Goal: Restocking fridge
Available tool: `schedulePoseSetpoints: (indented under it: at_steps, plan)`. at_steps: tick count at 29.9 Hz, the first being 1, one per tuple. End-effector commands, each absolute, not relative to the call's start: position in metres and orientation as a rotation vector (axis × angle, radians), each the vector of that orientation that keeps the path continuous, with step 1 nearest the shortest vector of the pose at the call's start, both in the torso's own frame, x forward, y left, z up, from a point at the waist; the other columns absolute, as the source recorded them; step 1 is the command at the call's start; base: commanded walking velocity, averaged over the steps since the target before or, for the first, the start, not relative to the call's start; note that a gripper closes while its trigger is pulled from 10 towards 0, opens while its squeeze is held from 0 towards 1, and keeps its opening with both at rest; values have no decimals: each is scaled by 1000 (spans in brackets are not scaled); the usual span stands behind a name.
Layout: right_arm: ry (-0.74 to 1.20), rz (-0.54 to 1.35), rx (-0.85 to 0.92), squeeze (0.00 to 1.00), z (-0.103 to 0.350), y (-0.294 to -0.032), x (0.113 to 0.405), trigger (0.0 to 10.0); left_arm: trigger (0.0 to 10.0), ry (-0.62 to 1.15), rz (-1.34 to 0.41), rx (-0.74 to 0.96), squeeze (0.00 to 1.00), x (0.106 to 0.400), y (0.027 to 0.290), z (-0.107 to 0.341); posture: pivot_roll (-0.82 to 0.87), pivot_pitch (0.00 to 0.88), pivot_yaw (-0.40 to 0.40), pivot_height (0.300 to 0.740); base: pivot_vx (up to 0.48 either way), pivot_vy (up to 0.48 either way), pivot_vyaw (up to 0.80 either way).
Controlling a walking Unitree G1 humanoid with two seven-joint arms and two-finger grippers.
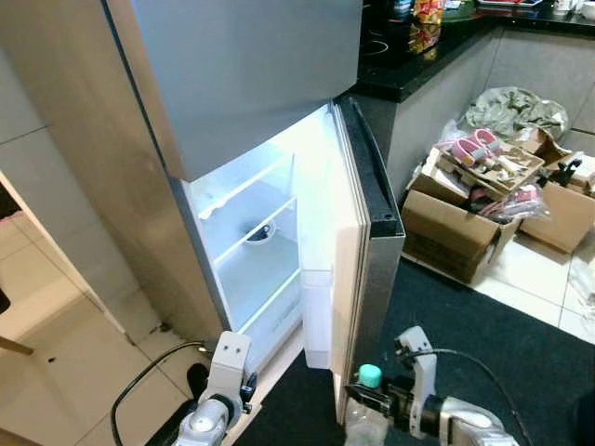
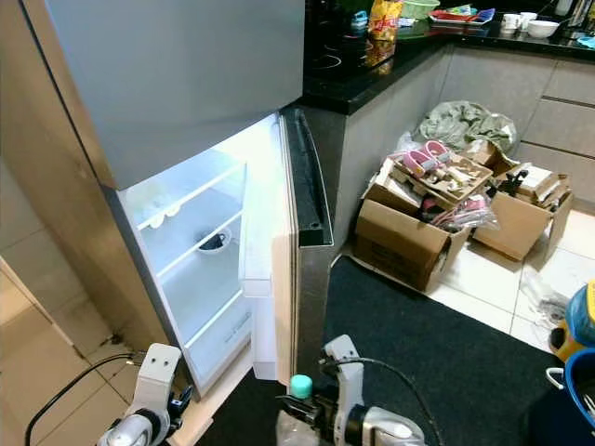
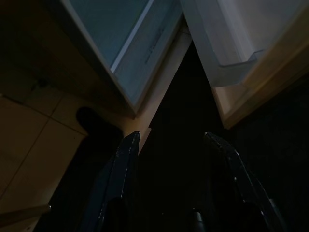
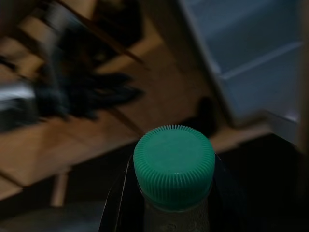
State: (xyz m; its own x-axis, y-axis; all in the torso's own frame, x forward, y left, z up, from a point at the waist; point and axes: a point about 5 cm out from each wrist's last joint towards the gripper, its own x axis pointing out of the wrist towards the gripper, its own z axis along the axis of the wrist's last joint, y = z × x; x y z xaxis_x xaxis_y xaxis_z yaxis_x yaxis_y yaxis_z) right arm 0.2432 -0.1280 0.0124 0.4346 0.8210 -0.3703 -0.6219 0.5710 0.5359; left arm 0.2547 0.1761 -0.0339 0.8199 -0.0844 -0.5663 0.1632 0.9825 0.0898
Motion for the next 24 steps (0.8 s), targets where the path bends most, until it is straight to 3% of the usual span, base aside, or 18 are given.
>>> schedulePoseSetpoints:
  at_steps: [1, 7, 10, 14, 24]
  plan:
    - [623, 953, 347, 0, 20, -122, 248, 10000, 10000, 614, -117, 144, 0, 250, 183, -37, -123, 8, 19, 740, 0, 0, 0]
    - [494, 819, 213, 0, 31, -123, 278, 10000, 10000, 610, -110, 140, 0, 250, 183, -37, -125, 11, 16, 740, 0, 0, 0]
    - [396, 588, 135, 0, 43, -142, 303, 10000, 10000, 606, -106, 141, 0, 251, 182, -36, -121, 14, 13, 740, 0, 0, 0]
    - [334, 424, 126, 0, 55, -161, 317, 10000, 10000, 603, -103, 139, 0, 252, 183, -36, -121, 14, 14, 740, 0, 0, 0]
    - [323, 28, 51, 0, 56, -216, 326, 10000, 10000, 603, -102, 142, 0, 252, 184, -36, -119, 17, 21, 740, 0, 0, 0]
